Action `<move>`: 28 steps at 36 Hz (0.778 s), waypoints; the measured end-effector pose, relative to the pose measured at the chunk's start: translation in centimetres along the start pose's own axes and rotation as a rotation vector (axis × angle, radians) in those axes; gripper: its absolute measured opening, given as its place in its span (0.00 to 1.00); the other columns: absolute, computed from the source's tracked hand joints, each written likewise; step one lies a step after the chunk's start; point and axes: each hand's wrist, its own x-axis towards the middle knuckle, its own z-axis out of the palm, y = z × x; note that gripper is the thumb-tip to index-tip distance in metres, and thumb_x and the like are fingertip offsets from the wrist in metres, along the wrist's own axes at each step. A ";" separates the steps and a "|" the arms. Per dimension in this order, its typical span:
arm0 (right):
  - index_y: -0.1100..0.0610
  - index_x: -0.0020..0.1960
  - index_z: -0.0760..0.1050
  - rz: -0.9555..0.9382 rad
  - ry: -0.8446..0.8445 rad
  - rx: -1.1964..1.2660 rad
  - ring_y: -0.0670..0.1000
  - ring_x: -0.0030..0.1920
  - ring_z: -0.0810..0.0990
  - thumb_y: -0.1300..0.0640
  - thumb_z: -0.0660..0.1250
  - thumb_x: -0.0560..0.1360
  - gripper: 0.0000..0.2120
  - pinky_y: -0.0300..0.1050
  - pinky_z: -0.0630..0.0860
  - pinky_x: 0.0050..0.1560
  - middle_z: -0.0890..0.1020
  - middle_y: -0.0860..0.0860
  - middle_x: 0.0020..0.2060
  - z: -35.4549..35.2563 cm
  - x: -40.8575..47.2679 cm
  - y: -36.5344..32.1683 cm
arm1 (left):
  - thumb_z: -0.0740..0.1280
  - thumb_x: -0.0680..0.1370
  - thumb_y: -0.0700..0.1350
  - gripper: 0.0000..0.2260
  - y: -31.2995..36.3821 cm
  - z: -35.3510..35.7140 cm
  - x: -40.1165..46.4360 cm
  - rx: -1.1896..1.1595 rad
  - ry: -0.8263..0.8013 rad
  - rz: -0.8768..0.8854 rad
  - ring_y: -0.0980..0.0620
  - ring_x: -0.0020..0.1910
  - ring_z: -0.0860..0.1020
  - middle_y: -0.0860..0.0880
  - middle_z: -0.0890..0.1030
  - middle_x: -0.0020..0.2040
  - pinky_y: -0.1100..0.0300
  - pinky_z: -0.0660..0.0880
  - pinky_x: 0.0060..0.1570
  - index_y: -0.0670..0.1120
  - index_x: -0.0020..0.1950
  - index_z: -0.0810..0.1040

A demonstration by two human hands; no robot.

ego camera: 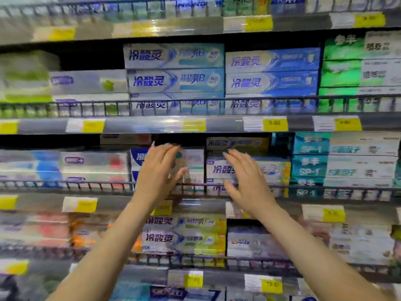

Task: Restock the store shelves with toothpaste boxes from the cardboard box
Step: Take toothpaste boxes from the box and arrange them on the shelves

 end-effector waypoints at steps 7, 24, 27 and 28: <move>0.55 0.67 0.69 0.037 -0.016 -0.216 0.54 0.64 0.72 0.38 0.63 0.73 0.29 0.53 0.56 0.71 0.75 0.52 0.63 1.1 2.9 -0.3 | 0.63 0.65 0.70 0.36 -2.0 -0.1 1.6 0.134 -0.257 -0.120 0.41 0.51 0.78 0.43 0.81 0.52 0.40 0.70 0.59 0.43 0.59 0.77; 0.55 0.61 0.75 -0.002 0.037 -0.246 0.55 0.56 0.77 0.34 0.66 0.67 0.32 0.53 0.67 0.63 0.80 0.52 0.54 2.0 3.1 0.4 | 0.76 0.55 0.65 0.36 -2.9 1.8 1.6 0.136 -0.163 -0.139 0.38 0.50 0.76 0.40 0.78 0.51 0.39 0.69 0.52 0.46 0.56 0.79; 0.56 0.60 0.76 -0.013 0.051 -0.251 0.56 0.53 0.79 0.35 0.68 0.65 0.32 0.53 0.69 0.61 0.81 0.53 0.52 2.1 3.2 0.5 | 0.76 0.54 0.64 0.37 -3.1 1.8 1.8 0.117 -0.174 -0.164 0.37 0.52 0.75 0.39 0.77 0.53 0.39 0.67 0.53 0.46 0.58 0.79; 0.56 0.59 0.76 -0.014 0.050 -0.256 0.56 0.53 0.79 0.35 0.69 0.64 0.32 0.53 0.70 0.61 0.81 0.53 0.52 2.1 3.2 0.4 | 0.76 0.55 0.64 0.37 -3.0 1.7 1.9 0.116 -0.181 -0.172 0.37 0.54 0.74 0.39 0.77 0.54 0.39 0.65 0.54 0.47 0.59 0.79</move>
